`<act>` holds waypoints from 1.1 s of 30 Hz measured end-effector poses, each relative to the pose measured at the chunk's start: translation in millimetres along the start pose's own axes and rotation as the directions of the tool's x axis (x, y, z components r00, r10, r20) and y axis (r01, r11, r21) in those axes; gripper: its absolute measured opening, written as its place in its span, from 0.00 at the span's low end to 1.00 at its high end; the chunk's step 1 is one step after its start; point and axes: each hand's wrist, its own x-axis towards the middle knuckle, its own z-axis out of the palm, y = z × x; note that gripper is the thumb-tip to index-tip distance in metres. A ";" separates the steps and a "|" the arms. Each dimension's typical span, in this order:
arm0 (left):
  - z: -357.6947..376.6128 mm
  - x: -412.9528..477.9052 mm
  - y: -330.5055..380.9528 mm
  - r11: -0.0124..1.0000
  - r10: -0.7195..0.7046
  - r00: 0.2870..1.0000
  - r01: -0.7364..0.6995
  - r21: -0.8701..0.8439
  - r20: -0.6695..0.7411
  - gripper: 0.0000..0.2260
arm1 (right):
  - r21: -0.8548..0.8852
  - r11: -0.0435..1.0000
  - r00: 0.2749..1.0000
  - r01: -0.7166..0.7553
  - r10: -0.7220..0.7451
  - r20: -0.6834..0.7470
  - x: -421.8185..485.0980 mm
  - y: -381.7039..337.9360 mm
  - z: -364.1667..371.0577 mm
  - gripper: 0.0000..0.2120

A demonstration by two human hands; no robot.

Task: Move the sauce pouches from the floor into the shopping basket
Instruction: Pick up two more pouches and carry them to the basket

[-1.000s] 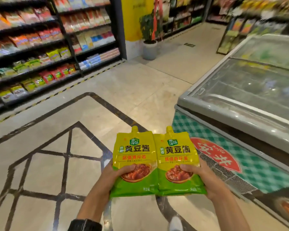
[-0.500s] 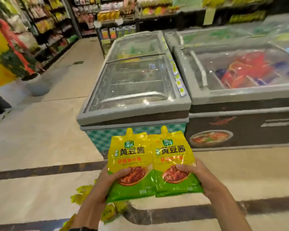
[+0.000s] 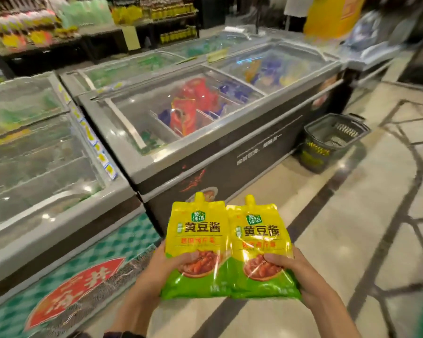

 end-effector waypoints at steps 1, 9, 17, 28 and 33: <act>9.9 16.7 5.7 1.000 -0.012 0.999 0.011 0.022 0.035 0.36 | 0.017 1.000 0.999 0.015 -0.014 -0.040 3.4 -4.1 -9.7 0.40; 78.5 165.9 49.4 0.995 -0.088 0.944 0.071 0.064 0.319 0.31 | 0.099 0.985 0.937 0.141 -0.101 -0.335 56.0 -48.4 -64.1 0.49; 142.4 313.0 105.4 0.976 -0.165 0.854 0.068 0.208 0.494 0.51 | 0.161 0.958 0.838 0.236 -0.116 -0.533 118.3 -102.4 -95.4 0.44; 294.3 464.2 145.6 0.937 -0.300 0.726 0.103 0.334 0.619 0.43 | 0.221 0.922 0.732 0.317 -0.089 -0.675 195.0 -174.7 -216.3 0.46; 381.5 528.7 166.1 0.925 -0.317 0.726 0.093 0.369 0.611 0.48 | 0.211 0.929 0.737 0.304 -0.089 -0.670 232.9 -230.3 -298.8 0.46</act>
